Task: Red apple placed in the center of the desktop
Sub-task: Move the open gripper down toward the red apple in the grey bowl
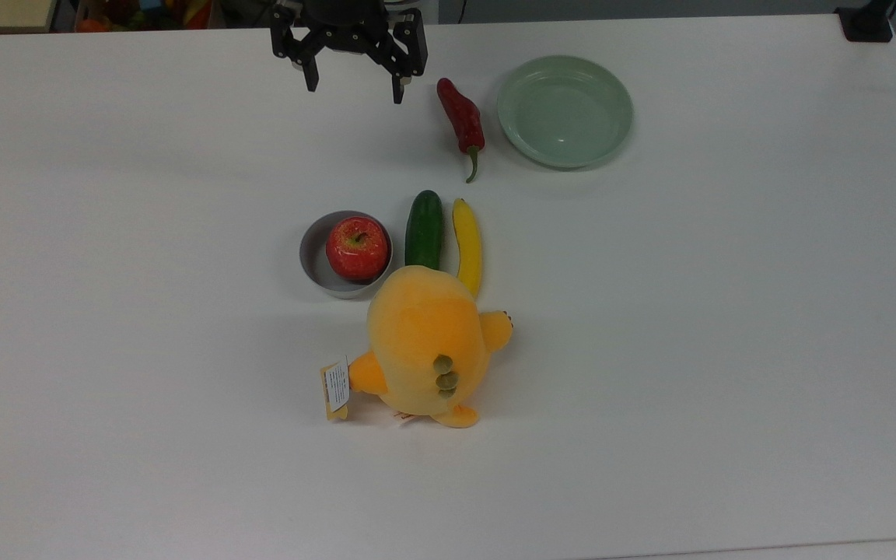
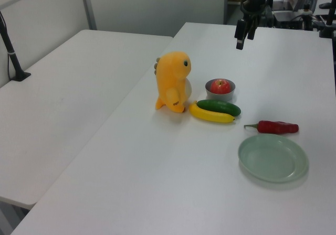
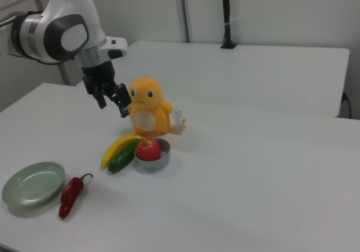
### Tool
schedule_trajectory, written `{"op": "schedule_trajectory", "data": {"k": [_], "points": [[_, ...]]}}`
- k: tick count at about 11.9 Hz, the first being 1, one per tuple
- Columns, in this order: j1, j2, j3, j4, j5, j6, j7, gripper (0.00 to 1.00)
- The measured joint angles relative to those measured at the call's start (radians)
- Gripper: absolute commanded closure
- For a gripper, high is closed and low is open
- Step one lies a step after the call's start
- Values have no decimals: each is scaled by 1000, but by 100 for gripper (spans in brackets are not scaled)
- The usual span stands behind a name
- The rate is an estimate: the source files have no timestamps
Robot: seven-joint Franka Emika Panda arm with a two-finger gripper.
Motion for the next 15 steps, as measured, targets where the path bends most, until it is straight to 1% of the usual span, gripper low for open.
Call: {"op": "schedule_trajectory", "data": {"k": [4,12,15], "points": [[-4,-7,-14,1,0,-29,-51,0],[-2,-8,-14,1,0,-28,-82,0],[-3,7,-14,-1,0,55,-93,0]]}}
